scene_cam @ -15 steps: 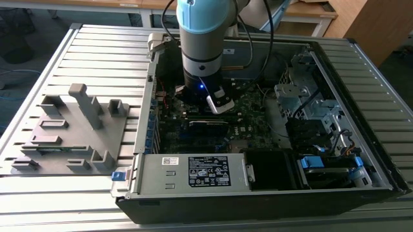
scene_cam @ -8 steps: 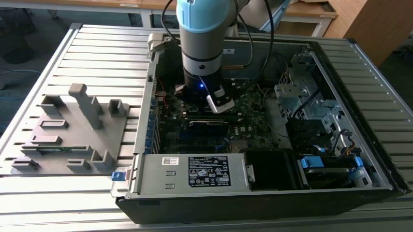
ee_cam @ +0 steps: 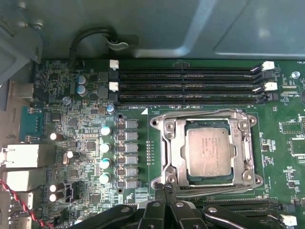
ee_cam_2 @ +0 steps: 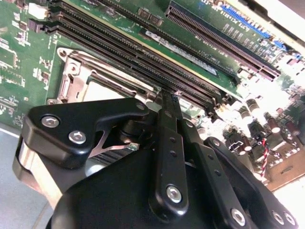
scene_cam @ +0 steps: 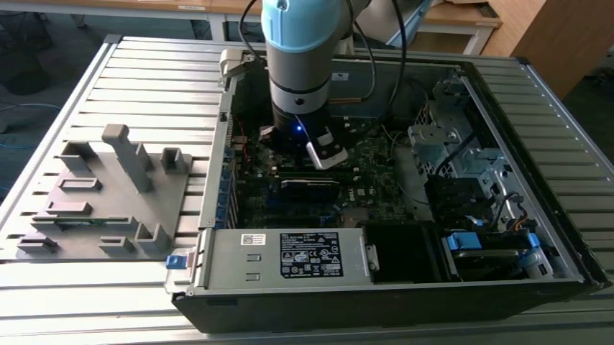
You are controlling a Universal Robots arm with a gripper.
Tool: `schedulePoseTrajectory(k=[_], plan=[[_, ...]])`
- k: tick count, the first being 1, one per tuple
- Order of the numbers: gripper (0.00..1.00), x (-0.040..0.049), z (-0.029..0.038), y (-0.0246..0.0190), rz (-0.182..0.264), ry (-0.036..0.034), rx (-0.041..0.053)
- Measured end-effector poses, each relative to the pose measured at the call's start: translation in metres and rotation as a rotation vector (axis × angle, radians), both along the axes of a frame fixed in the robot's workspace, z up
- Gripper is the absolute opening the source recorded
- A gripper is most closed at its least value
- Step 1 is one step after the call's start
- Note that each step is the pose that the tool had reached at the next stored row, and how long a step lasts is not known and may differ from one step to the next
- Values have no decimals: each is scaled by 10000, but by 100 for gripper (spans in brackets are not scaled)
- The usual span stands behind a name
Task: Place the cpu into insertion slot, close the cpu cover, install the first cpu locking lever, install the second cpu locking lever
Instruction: 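Install the second cpu locking lever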
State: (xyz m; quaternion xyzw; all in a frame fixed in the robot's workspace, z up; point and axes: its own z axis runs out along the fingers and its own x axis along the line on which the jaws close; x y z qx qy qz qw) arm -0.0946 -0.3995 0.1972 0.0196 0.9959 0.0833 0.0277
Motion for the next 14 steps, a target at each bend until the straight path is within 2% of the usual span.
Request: schedulePoseTrajectory(k=[6,14], plan=[[10,-15,-12,1,0,-2,139],[10,-45,-41,0,-1,-2,200]])
